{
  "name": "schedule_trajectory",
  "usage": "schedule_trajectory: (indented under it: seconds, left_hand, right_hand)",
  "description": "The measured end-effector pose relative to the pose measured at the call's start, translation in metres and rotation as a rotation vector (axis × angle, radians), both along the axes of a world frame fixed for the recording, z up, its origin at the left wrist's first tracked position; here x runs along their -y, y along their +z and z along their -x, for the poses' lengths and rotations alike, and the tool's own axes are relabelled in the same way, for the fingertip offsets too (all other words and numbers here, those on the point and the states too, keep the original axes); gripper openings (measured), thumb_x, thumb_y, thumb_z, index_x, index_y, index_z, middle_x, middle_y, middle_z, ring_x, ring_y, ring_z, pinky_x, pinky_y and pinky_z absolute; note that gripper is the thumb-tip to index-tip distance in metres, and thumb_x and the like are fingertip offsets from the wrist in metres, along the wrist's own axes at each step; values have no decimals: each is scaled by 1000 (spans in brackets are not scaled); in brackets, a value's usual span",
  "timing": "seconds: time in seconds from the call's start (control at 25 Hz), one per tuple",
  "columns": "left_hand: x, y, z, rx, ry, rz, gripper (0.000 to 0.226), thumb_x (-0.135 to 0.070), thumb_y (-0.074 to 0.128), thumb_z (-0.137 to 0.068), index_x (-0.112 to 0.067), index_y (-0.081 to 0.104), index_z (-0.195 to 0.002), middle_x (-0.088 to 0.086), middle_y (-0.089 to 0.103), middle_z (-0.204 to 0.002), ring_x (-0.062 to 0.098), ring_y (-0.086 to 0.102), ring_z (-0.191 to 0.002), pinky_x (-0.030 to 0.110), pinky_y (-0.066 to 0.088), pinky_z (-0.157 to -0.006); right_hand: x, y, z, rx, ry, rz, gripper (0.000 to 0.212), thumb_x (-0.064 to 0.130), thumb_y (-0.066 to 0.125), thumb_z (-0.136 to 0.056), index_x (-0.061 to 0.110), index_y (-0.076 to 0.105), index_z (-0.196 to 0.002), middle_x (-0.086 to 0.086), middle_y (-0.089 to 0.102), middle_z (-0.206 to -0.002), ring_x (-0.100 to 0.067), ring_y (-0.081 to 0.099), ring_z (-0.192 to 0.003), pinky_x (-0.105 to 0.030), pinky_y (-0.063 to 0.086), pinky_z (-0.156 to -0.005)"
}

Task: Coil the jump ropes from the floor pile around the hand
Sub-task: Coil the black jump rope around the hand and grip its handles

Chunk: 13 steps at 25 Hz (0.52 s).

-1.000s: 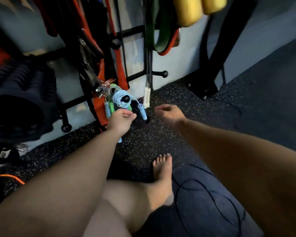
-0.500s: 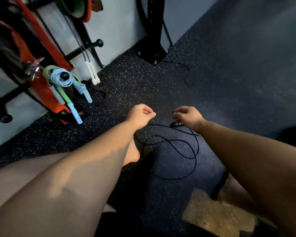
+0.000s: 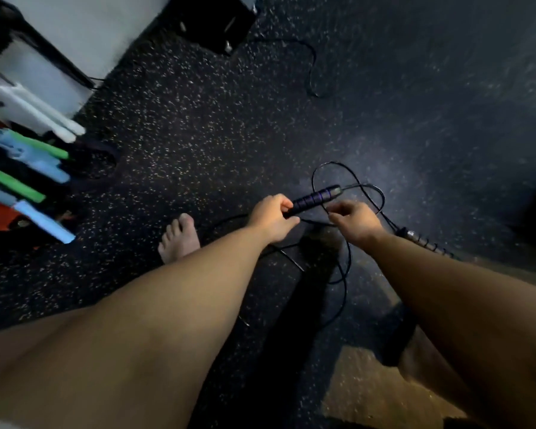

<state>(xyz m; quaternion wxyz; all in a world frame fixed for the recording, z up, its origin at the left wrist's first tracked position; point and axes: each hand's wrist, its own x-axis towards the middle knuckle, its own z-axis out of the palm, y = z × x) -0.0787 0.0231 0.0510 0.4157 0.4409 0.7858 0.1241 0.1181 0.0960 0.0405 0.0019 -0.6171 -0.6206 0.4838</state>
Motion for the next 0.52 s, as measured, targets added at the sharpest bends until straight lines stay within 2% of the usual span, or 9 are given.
schedule_trajectory:
  seconds: [0.08, 0.16, 0.24, 0.32, 0.4, 0.48, 0.52]
  left_hand:
    - [-28, -30, -11, -117, -80, -9, 43, -38, 77, -87, -25, 63, -126, 2, 59, -128, 25, 57, -120, 37, 46, -104]
    - [-51, -48, -20, -207, -187, 31, 52, -42, 77, -86, -29, 57, -133, 2, 53, -135, 28, 50, -126, 41, 42, -107]
    - [-72, -57, -26, -233, -278, 133, 56, -42, 77, -87, -33, 54, -137, 3, 51, -135, 29, 50, -127, 42, 42, -107]
    - [-83, -56, -27, -219, -324, 225, 52, -40, 77, -88, -35, 56, -135, 3, 55, -132, 28, 55, -124, 42, 45, -104]
    - [-85, -45, -22, -170, -351, 240, 47, -35, 74, -91, -35, 57, -135, 1, 58, -132, 26, 58, -122, 39, 47, -103]
    - [-79, -25, -12, -73, -330, 197, 46, -29, 72, -94, -31, 57, -136, -3, 62, -130, 21, 60, -118, 33, 45, -103]
    - [-74, -9, -6, -33, -331, 181, 45, -27, 72, -94, -30, 57, -137, -4, 63, -127, 18, 59, -115, 28, 44, -100]
  right_hand:
    - [-11, -23, -9, 0, -7, 10, 24, 20, 61, -98, 19, 70, -120, 3, 71, -111, -13, 66, -102, -28, 51, -95]
    - [-17, -40, -19, 11, 10, -5, 22, 18, 60, -97, 20, 72, -115, 3, 73, -109, -14, 67, -101, -33, 52, -98]
    - [-26, -46, -28, 46, 52, -27, 18, 18, 60, -95, 21, 73, -107, 4, 74, -103, -15, 69, -98, -33, 53, -94]
    - [-33, -42, -34, 58, 82, -51, 20, 16, 60, -94, 22, 70, -111, 4, 70, -105, -17, 67, -102, -33, 53, -94]
    - [-41, -35, -38, 128, 135, -227, 42, 20, 61, -91, 24, 54, -133, -5, 57, -128, -27, 55, -120, -42, 47, -103]
    - [-48, -20, -40, 247, 187, -362, 68, 31, 59, -94, 30, 24, -153, -11, 36, -146, -34, 37, -131, -51, 37, -110]
    - [-51, -10, -39, 286, 205, -394, 68, 37, 55, -97, 33, 18, -155, -10, 33, -148, -36, 34, -131, -52, 33, -110]
